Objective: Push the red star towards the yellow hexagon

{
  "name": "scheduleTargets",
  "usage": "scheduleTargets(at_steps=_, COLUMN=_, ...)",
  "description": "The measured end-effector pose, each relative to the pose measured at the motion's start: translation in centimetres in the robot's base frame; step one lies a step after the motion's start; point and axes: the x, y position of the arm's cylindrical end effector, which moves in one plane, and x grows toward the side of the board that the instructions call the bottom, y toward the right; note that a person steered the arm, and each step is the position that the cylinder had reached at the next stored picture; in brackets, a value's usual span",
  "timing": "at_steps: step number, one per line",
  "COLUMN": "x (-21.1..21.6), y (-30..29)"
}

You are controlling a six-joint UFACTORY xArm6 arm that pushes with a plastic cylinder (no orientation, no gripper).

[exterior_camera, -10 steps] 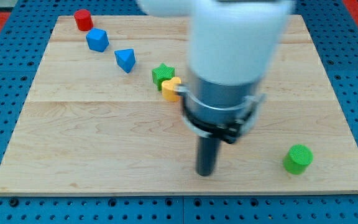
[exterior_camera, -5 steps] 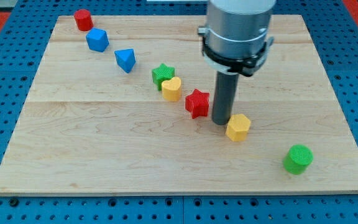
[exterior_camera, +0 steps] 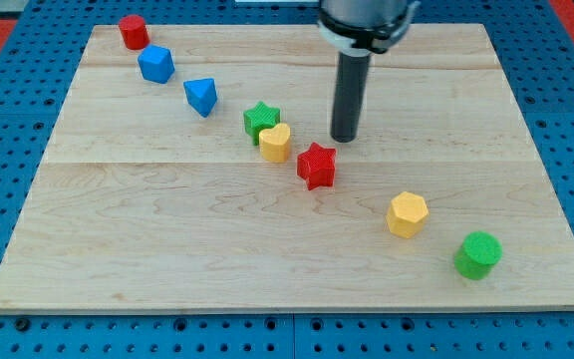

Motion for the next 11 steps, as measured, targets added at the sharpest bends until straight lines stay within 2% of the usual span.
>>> scheduleTargets(at_steps=2, x=3.8, y=-0.8)
scheduleTargets(at_steps=3, x=5.3, y=1.7)
scheduleTargets(at_steps=4, x=3.3, y=2.7)
scheduleTargets(at_steps=5, x=4.5, y=3.6)
scheduleTargets(at_steps=6, x=9.6, y=4.3)
scheduleTargets(at_steps=7, x=10.5, y=-2.0)
scheduleTargets(at_steps=8, x=14.4, y=-2.9)
scheduleTargets(at_steps=9, x=14.3, y=-7.0)
scheduleTargets(at_steps=10, x=10.9, y=-10.5)
scheduleTargets(at_steps=11, x=7.2, y=-11.0)
